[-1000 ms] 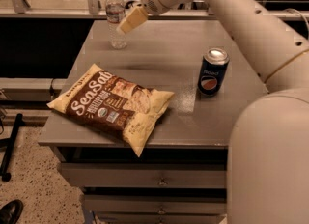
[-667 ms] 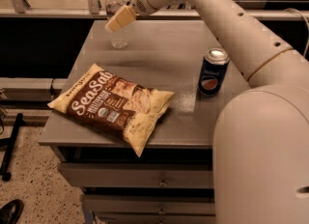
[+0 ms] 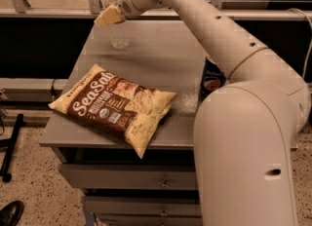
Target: Pick water bottle
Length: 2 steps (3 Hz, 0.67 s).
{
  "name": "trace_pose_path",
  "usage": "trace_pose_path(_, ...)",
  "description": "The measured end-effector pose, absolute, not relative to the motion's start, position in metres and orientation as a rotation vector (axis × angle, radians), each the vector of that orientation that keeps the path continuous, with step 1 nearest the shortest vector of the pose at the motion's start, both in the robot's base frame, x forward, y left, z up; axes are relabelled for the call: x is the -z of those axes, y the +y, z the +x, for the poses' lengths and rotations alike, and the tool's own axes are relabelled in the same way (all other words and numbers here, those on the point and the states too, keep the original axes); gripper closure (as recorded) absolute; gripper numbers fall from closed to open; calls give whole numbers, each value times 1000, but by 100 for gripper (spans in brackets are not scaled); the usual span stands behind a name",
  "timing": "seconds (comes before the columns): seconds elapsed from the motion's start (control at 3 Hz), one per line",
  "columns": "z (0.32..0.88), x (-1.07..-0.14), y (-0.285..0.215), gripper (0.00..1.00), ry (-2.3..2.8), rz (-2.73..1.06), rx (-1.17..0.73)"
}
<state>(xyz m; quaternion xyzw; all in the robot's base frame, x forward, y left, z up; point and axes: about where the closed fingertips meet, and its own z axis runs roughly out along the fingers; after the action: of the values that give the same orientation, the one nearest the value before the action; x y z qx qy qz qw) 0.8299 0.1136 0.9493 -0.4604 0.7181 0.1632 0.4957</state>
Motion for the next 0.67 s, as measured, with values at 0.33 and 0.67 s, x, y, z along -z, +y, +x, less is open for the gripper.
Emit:
trace_pose_path(0.33, 833, -945, 110, 48, 1756, -1096, -375)
trace_pose_path(0.67, 826, -964, 93, 79, 1727, -1077, -373)
